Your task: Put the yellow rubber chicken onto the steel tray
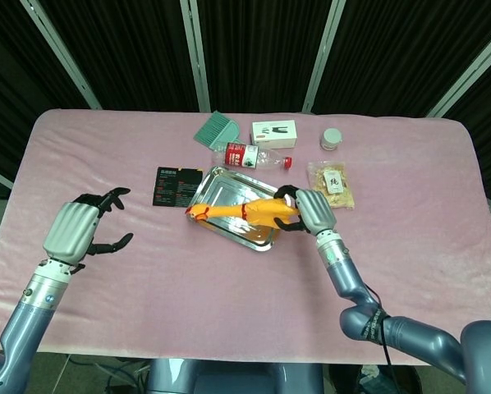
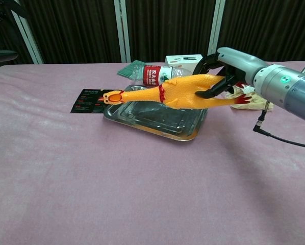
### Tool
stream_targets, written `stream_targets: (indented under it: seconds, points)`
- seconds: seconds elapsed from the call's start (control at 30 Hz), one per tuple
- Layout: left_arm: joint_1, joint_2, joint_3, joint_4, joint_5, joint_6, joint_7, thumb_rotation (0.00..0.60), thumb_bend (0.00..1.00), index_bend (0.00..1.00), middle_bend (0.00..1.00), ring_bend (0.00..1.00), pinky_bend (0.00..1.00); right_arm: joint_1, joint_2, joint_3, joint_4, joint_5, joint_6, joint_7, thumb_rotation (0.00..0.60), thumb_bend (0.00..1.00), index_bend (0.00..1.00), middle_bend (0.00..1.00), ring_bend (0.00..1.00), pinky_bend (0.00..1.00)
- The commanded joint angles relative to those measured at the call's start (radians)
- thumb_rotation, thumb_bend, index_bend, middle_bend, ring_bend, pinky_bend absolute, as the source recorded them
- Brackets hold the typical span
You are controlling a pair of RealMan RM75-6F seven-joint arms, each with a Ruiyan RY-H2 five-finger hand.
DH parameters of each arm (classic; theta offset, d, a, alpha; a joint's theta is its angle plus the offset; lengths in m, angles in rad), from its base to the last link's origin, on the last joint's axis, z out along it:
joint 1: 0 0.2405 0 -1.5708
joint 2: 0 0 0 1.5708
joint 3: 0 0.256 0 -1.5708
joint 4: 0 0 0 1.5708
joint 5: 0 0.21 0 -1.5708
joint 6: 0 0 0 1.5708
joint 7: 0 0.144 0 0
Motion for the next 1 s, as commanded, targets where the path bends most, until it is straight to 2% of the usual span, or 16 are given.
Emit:
stream_targets:
  seconds: [0.03, 0.4, 0.53, 0.63, 0.7, 0.77, 0.83, 0.9, 1.0]
  points:
    - [0.007, 0.002, -0.006, 0.001, -0.004, -0.003, -0.002, 0.600, 0.22, 0.20, 0.37, 0.38, 0.34, 0.025, -0.034, 0.004, 0.040, 0.016, -0.022, -0.021, 0.600, 0.42, 1.00, 0.85, 0.79, 0.77]
    - [0.032, 0.013, -0.023, 0.003, -0.027, -0.022, 0.000, 0.600, 0.22, 0.19, 0.35, 0.37, 0.34, 0.093, -0.137, 0.036, 0.170, 0.073, -0.065, -0.053, 0.600, 0.42, 1.00, 0.85, 0.79, 0.77]
    - [0.039, 0.017, -0.024, 0.006, -0.034, -0.034, -0.003, 0.600, 0.22, 0.19, 0.35, 0.36, 0.34, 0.107, -0.162, 0.052, 0.201, 0.097, -0.071, -0.059, 0.600, 0.42, 0.94, 0.84, 0.76, 0.76]
    - [0.044, 0.019, -0.029, 0.010, -0.039, -0.040, -0.007, 0.600, 0.22, 0.18, 0.34, 0.36, 0.34, 0.112, -0.166, 0.056, 0.210, 0.106, -0.076, -0.064, 0.600, 0.42, 0.71, 0.73, 0.65, 0.69]
    - [0.048, 0.020, -0.033, 0.014, -0.041, -0.043, -0.011, 0.600, 0.22, 0.18, 0.34, 0.36, 0.33, 0.110, -0.159, 0.055, 0.203, 0.108, -0.086, -0.062, 0.600, 0.42, 0.50, 0.59, 0.52, 0.61]
    - [0.050, 0.019, -0.035, 0.017, -0.043, -0.049, -0.014, 0.600, 0.22, 0.17, 0.33, 0.35, 0.33, 0.107, -0.144, 0.054, 0.186, 0.109, -0.094, -0.061, 0.600, 0.42, 0.25, 0.41, 0.35, 0.51]
    - [0.051, 0.019, -0.037, 0.020, -0.044, -0.055, -0.014, 0.600, 0.22, 0.17, 0.33, 0.35, 0.33, 0.104, -0.128, 0.049, 0.169, 0.110, -0.106, -0.063, 0.600, 0.42, 0.11, 0.31, 0.25, 0.42]
    - [0.052, 0.019, -0.039, 0.020, -0.044, -0.061, -0.015, 0.600, 0.22, 0.17, 0.33, 0.35, 0.33, 0.100, -0.112, 0.047, 0.150, 0.111, -0.107, -0.071, 0.600, 0.41, 0.01, 0.21, 0.15, 0.34]
    - [0.055, 0.018, -0.045, 0.021, -0.045, -0.064, -0.016, 0.600, 0.22, 0.16, 0.33, 0.35, 0.33, 0.091, -0.079, 0.040, 0.110, 0.109, -0.109, -0.080, 0.600, 0.35, 0.00, 0.13, 0.09, 0.27]
